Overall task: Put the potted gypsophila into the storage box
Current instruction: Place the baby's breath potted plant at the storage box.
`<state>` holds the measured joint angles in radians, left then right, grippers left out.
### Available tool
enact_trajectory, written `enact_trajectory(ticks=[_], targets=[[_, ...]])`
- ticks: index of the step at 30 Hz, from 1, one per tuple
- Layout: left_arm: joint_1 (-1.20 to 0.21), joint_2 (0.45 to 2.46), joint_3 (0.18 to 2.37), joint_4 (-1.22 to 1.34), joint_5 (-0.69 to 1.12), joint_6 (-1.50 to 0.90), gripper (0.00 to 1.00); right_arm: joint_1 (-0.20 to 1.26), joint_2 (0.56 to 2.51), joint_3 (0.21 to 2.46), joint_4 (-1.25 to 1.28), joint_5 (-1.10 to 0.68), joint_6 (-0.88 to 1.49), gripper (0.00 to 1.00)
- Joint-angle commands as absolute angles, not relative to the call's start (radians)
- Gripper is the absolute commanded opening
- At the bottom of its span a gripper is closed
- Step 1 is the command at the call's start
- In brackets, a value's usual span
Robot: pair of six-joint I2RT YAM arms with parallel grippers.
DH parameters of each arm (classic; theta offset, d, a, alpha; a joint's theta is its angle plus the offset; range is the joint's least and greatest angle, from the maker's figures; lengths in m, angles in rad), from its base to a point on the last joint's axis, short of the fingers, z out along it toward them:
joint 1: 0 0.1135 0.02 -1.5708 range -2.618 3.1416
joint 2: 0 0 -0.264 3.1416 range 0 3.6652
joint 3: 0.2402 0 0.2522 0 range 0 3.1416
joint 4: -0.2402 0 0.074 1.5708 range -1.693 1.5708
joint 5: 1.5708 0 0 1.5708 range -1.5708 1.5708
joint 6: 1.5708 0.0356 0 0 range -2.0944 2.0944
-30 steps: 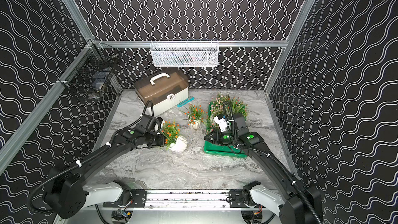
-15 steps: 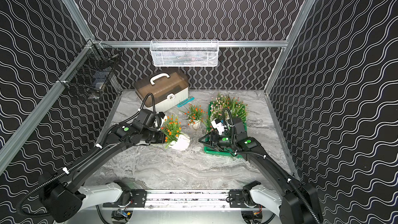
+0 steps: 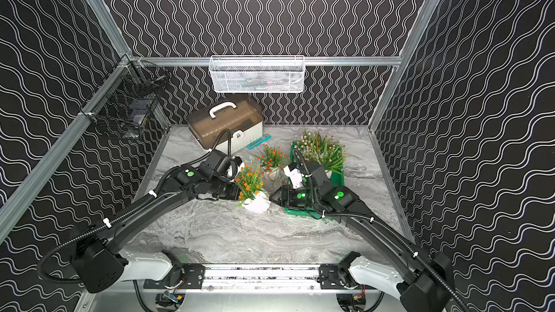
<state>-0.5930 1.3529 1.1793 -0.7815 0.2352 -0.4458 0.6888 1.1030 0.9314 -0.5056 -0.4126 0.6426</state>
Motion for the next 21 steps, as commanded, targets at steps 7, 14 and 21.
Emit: enact_trajectory(ticks=[7, 14, 21], targets=[[-0.648, 1.397, 1.227, -0.766, 0.181, -0.443, 0.00, 0.754, 1.083, 0.977, -0.620, -0.192, 0.674, 0.44], [-0.674, 1.423, 1.239, -0.739, 0.175, -0.461, 0.00, 0.779, 1.105, 1.000, -0.612, -0.192, 0.689, 0.42], [-0.700, 1.437, 1.249, -0.732, 0.167, -0.469, 0.00, 0.809, 1.139, 1.027, -0.591, -0.183, 0.703, 0.39]])
